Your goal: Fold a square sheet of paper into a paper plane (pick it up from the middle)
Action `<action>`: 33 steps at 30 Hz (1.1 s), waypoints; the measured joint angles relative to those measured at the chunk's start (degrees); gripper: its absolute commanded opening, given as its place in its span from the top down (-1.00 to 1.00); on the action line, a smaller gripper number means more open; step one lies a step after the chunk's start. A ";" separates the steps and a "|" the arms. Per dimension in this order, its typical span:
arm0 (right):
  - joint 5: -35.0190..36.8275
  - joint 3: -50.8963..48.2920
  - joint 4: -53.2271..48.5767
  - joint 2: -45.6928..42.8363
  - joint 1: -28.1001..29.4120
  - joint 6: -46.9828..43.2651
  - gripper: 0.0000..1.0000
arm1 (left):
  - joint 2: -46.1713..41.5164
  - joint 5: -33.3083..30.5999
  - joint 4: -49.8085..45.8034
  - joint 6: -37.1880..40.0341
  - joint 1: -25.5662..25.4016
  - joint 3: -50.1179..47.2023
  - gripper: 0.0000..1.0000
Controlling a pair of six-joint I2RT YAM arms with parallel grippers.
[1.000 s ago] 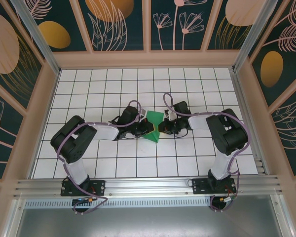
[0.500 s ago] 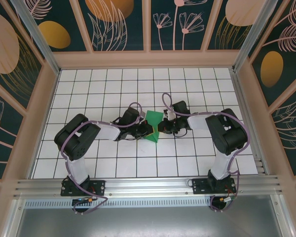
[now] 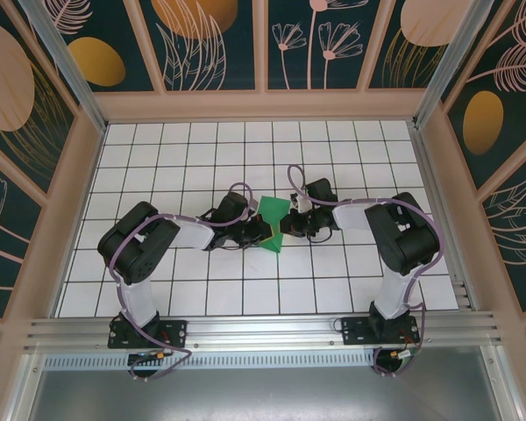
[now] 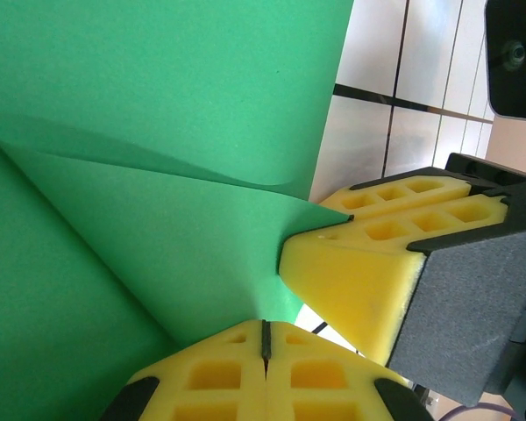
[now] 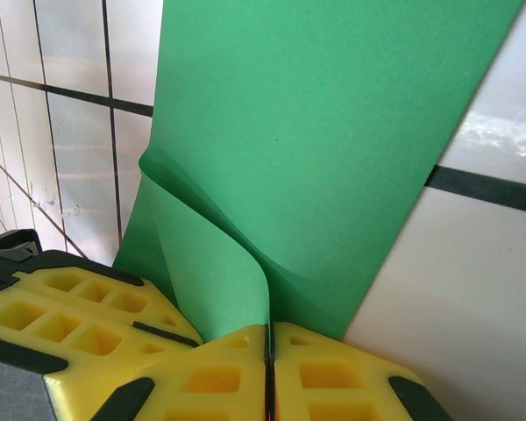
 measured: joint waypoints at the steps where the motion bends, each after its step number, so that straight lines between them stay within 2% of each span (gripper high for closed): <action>1: 0.00 0.00 0.00 0.02 0.00 0.00 0.78 | 0.04 -0.13 -0.02 0.00 0.00 0.00 0.93; 22: 0.02 0.79 -0.83 0.68 0.44 0.02 0.75 | 0.07 -0.85 -1.27 0.00 -0.11 -0.02 0.93; 26: 0.20 1.38 -1.75 0.70 0.55 0.02 0.64 | 0.17 -0.98 -1.57 0.00 -0.11 0.00 0.93; 31: 2.01 1.95 -3.08 -0.37 1.09 0.09 0.41 | 0.33 -1.70 -2.23 -0.02 -0.11 0.00 0.94; 33: 3.89 1.92 -4.09 -1.73 0.98 0.26 0.39 | 0.33 -1.77 -2.32 -0.02 -0.20 0.00 0.94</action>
